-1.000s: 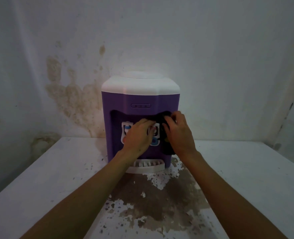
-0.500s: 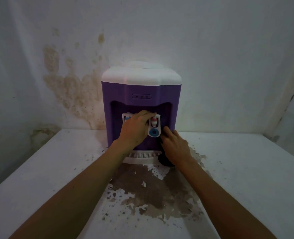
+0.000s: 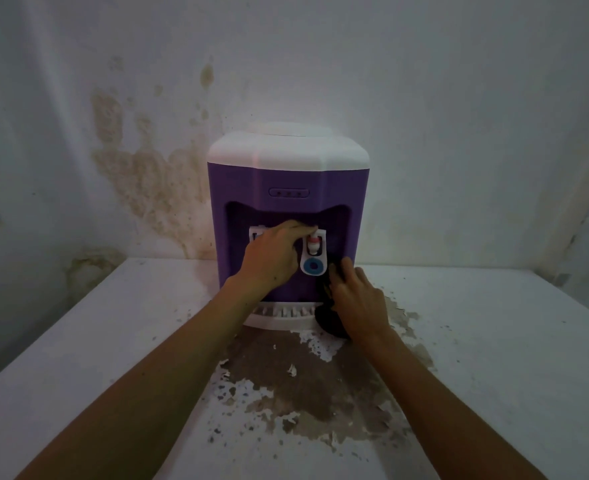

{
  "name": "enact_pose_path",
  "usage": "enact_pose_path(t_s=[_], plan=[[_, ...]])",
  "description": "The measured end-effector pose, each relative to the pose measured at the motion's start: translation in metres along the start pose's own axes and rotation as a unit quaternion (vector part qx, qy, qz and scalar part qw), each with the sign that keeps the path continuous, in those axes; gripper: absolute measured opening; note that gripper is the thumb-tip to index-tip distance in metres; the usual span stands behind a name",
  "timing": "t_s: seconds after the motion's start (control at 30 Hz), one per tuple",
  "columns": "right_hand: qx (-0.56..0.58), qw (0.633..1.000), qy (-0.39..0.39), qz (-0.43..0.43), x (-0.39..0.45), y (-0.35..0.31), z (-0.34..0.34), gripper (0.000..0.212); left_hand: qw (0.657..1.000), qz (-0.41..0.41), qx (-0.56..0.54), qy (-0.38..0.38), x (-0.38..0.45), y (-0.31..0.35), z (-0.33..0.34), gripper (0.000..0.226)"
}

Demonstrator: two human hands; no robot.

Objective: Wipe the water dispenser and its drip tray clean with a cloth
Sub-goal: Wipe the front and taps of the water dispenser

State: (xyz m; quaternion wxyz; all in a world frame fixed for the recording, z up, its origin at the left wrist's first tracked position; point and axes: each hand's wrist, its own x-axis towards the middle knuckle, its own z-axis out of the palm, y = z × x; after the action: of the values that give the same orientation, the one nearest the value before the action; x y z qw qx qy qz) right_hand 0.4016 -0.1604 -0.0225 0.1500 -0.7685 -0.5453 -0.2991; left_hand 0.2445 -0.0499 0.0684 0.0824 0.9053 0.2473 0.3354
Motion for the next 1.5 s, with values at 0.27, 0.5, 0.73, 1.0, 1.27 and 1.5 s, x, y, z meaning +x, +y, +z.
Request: enact_pose_path(t_s=[0.27, 0.5, 0.73, 1.0, 1.27, 1.5], plan=[[0.010, 0.998, -0.066, 0.010, -0.009, -0.018, 0.013, 0.024, 0.999, 0.041, 0.005, -0.035, -0.009, -0.012, 0.007, 0.080], [0.149, 0.986, -0.034, 0.073, -0.007, -0.024, 0.014, 0.012, 0.982, 0.002, -0.047, 0.185, -0.084, -0.032, 0.031, 0.037], [0.363, 0.874, 0.063, 0.318, -0.003, -0.064, 0.006, 0.034, 0.941, -0.193, -0.102, 0.260, -0.103, -0.062, 0.041, 0.048], [0.457, 0.783, 0.138, 0.398, 0.011, -0.102, 0.025, 0.026, 0.931, -0.223, -0.183, 0.225, -0.088, -0.088, 0.042, 0.062], [0.454, 0.832, 0.058, 0.315, 0.024, -0.154, 0.034, 0.027, 0.936, -0.196, -0.137, 0.260, -0.085, -0.099, 0.048, 0.056], [0.433, 0.796, 0.147, 0.397, 0.017, -0.123, 0.024, 0.019, 0.939, -0.169, -0.157, 0.257, -0.088, -0.106, 0.044, 0.057]])
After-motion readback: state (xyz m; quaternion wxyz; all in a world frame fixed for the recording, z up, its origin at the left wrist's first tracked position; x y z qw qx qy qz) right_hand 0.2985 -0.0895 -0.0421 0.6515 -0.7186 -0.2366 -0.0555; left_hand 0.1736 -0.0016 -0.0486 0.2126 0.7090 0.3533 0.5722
